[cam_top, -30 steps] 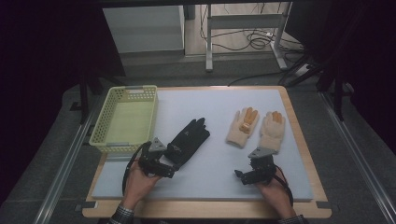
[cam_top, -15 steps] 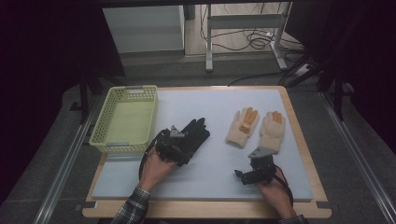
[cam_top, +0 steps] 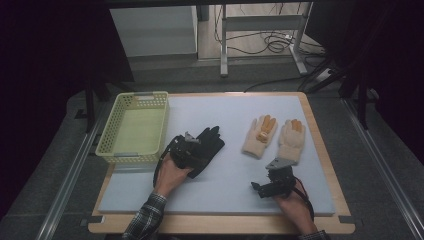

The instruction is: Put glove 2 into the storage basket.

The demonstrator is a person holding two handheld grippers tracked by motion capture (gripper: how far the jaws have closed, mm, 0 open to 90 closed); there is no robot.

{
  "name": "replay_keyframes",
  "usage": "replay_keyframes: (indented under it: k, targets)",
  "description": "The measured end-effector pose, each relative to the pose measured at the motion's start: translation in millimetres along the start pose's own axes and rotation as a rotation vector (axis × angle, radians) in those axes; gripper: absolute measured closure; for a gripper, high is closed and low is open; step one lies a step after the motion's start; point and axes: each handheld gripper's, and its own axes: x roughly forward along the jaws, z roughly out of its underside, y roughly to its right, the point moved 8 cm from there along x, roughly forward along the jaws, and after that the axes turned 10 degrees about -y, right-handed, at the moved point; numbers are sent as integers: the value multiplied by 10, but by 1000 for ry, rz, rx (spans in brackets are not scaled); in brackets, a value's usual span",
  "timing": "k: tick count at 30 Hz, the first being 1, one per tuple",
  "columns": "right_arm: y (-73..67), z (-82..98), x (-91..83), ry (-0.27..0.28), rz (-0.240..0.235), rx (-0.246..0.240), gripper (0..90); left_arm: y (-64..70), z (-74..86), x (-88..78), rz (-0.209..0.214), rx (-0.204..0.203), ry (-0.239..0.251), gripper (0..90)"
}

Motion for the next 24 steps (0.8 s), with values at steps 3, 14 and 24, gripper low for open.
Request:
replay_keyframes:
  k: [3, 14, 24]
  targets:
    - [1, 0, 0, 0, 0, 0, 13, 63, -3, 6, 18, 16, 2, 0]
    - [0, 0, 1, -1, 1, 0, 13, 140, -13, -23, -21, 44, -45, 98]
    - [0, 0, 1, -1, 1, 0, 13, 183, -26, -125, -1, 25, -65, 613]
